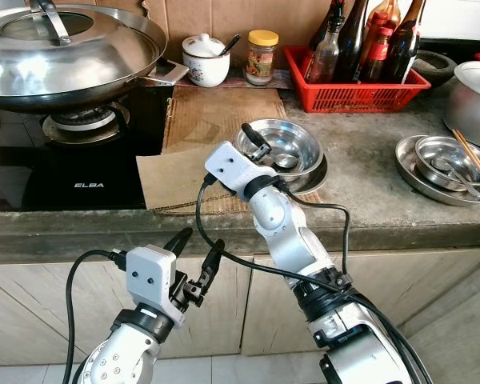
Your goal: Kitchen organization
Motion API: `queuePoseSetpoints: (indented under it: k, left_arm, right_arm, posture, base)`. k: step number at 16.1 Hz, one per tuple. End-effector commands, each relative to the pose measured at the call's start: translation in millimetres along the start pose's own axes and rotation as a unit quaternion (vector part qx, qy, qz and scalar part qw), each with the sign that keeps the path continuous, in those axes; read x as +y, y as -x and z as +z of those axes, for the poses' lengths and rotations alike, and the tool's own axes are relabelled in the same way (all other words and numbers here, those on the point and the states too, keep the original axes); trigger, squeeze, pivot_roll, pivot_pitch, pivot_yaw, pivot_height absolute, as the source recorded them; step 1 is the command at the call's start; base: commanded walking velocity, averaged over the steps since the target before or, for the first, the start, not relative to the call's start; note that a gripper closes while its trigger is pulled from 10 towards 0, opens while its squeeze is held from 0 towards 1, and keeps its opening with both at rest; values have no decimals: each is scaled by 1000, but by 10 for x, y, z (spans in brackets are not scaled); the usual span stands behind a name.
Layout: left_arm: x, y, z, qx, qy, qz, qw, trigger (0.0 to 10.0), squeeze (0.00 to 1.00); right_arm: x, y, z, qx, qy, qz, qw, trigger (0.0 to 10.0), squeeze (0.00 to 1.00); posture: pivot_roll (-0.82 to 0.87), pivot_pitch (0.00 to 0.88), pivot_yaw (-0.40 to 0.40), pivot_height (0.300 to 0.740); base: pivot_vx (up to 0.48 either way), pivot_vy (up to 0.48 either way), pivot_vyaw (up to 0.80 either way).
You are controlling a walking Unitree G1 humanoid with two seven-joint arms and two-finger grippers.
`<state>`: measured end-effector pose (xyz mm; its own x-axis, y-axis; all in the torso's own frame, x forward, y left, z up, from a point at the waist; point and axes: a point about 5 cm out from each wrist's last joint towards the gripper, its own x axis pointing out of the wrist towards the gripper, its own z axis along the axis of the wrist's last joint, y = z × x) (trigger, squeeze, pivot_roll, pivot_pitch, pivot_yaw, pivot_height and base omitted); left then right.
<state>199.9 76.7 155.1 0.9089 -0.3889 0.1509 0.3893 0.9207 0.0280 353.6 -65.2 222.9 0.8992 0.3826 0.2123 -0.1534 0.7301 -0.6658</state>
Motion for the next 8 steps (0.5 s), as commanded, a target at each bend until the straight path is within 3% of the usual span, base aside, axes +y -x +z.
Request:
queuePoseSetpoints:
  k: [1,2,3,4,8]
  left_arm:
    - [-7,-10,2,-3,-1,-1,1000,10000,0]
    - [-7,-14,1,-3,-1,-2,1000,10000,0]
    - [-12,-19,4,-4,-2,-3,1000,10000,0]
    - [-10,-24,2,-4,-2,-5,1000,10000,0]
    - [-3,-35,1,-5,-4,-7,1000,10000,0]
  right_arm:
    - [-69,31,-11,7,-1,-14,1000,0,0]
    - [-70,40,-10,8,-2,-14,1000,0,0]
    - [-73,51,-2,8,-4,-16,1000,9059,0]
    - [-76,60,10,8,-7,-17,1000,10000,0]
    - [-63,88,46,8,-7,-16,1000,10000,0]
  posture:
    - [191,92,-89,740]
    - [191,92,-89,740]
    - [191,92,-89,740]
    - [186,86,-81,740]
    - [184,81,-81,740]
  base:
    - [0,0,0]
    - [0,0,0]
    - [0,0,0]
    - [0,0,0]
    - [0,0,0]
